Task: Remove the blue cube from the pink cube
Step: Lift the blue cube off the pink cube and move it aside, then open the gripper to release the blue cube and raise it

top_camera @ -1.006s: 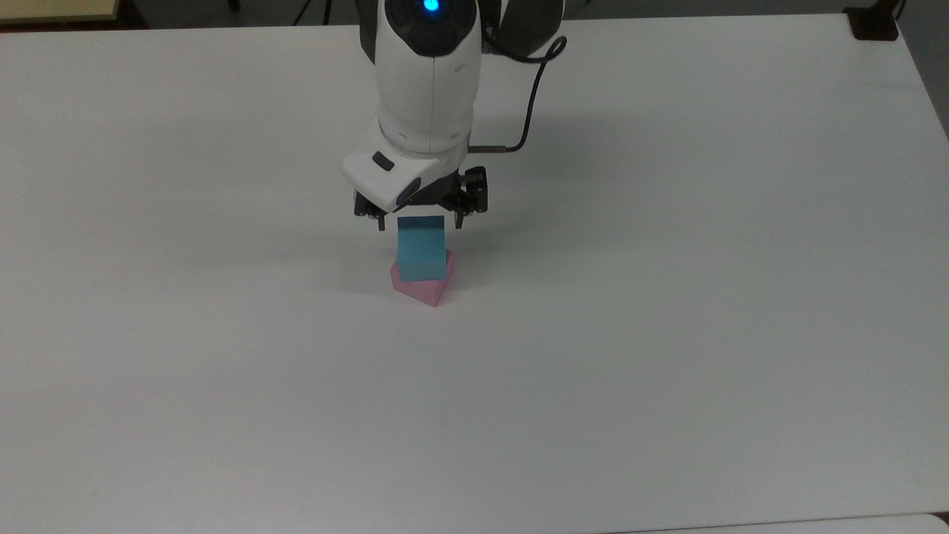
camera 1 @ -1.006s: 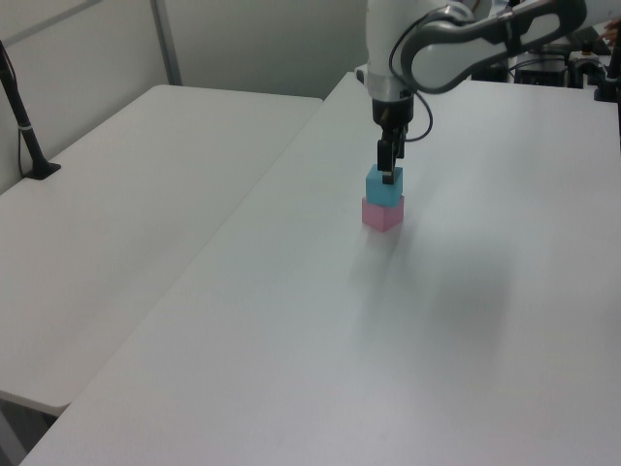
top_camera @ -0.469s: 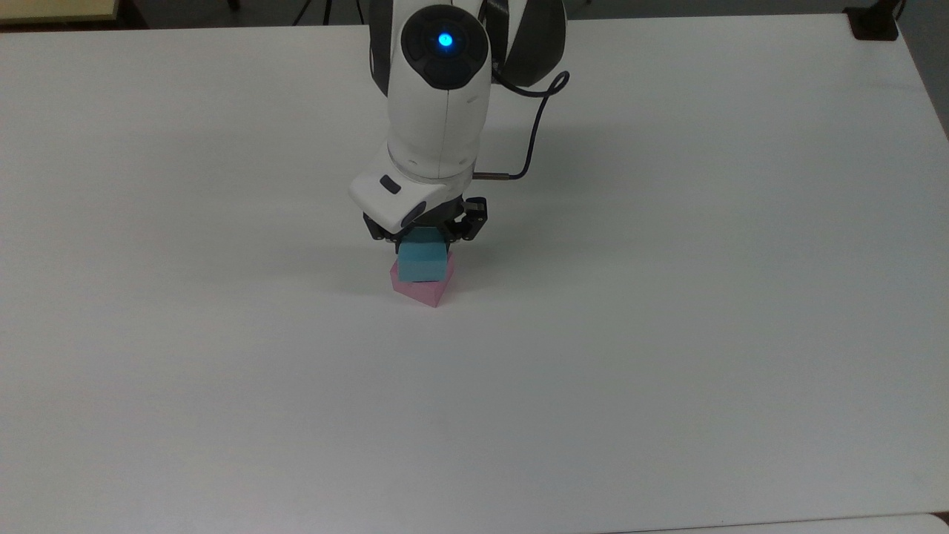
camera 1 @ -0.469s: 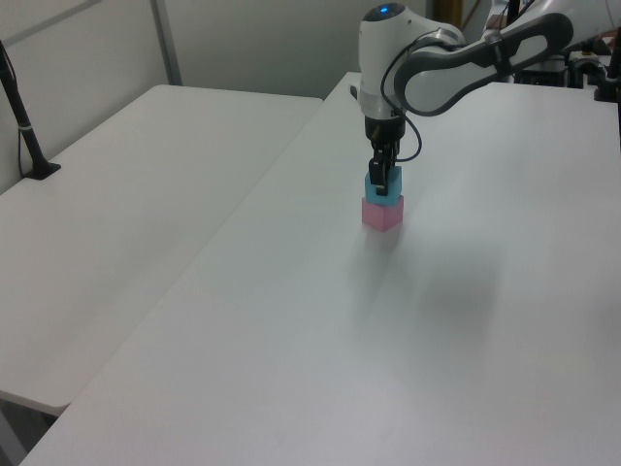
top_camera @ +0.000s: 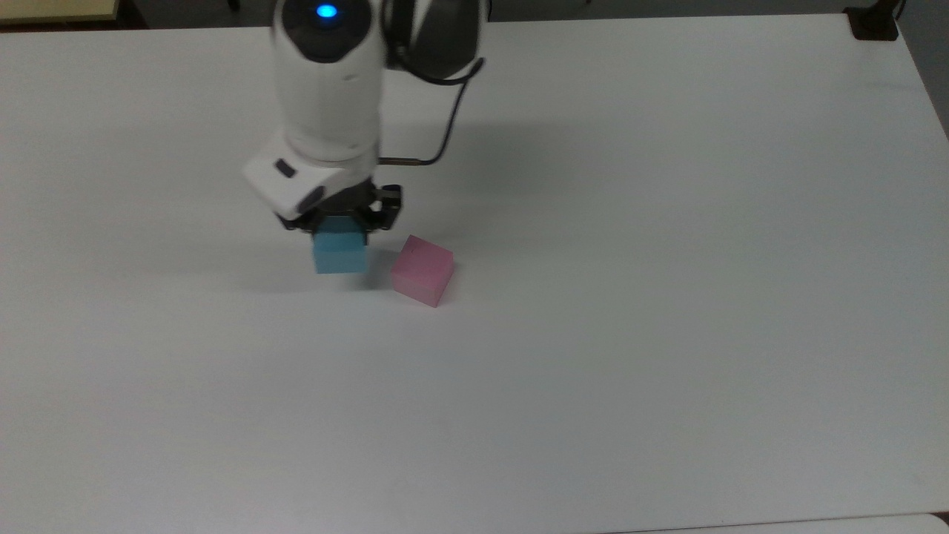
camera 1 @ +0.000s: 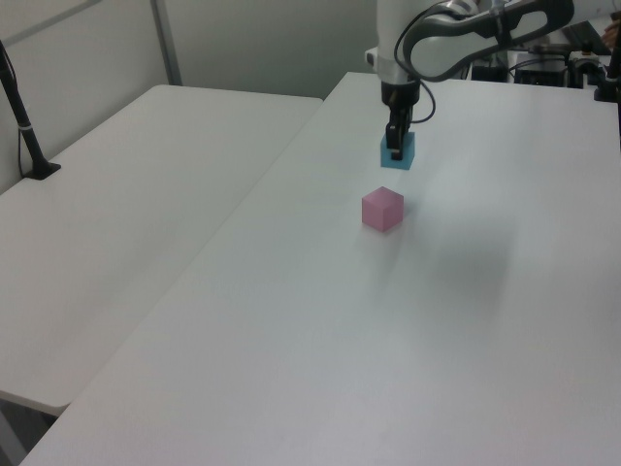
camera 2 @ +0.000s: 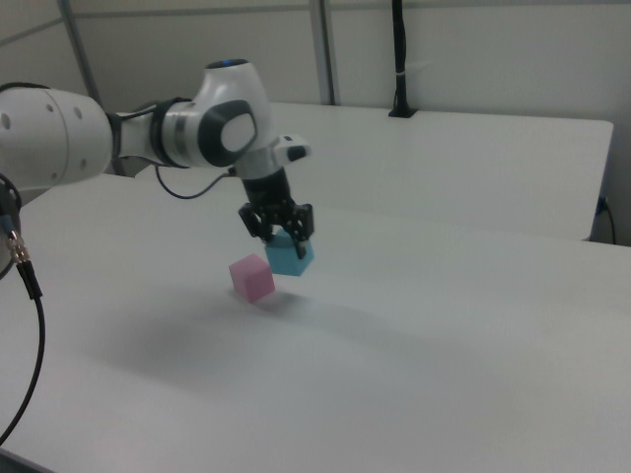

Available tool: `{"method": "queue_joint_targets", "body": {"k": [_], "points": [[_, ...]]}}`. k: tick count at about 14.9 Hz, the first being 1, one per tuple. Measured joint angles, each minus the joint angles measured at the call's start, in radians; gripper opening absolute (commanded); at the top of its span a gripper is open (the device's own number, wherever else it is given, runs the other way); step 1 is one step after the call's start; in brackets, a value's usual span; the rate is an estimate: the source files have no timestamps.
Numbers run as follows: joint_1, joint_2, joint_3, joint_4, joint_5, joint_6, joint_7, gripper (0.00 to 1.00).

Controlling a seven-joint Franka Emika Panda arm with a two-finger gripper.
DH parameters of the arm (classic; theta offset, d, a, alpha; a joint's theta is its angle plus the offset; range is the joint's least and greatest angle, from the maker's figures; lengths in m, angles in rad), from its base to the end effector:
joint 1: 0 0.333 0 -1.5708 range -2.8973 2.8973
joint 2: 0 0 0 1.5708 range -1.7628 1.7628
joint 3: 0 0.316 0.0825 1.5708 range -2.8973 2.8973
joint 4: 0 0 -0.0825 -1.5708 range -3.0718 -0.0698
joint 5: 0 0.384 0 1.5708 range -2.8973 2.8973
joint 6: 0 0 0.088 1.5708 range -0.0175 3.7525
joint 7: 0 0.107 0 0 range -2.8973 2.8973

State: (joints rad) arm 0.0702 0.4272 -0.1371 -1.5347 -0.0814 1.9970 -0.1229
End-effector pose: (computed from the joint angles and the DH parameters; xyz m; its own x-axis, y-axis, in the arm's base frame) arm 0.6829 -0.0377 0.4152 0.9945 0.1026 0.0190 0.0992 -0.9859 0.1349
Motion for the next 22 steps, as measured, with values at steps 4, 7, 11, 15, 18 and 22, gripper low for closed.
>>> {"method": "queue_joint_targets", "body": {"k": [4, 7, 11, 15, 18, 22], "points": [[-0.093, 0.032, -0.001, -0.006, -0.004, 0.033, -0.095, 0.57], [-0.127, 0.095, -0.001, -0.015, -0.034, 0.115, -0.107, 0.95], [-0.146, 0.141, -0.001, -0.014, -0.044, 0.152, -0.107, 1.0], [-0.146, 0.096, 0.001, 0.014, -0.044, 0.11, -0.107, 1.0], [-0.135, -0.008, 0.012, 0.027, -0.042, -0.039, -0.098, 1.0], [-0.062, -0.156, 0.02, 0.028, -0.041, -0.174, 0.039, 1.0]]}}
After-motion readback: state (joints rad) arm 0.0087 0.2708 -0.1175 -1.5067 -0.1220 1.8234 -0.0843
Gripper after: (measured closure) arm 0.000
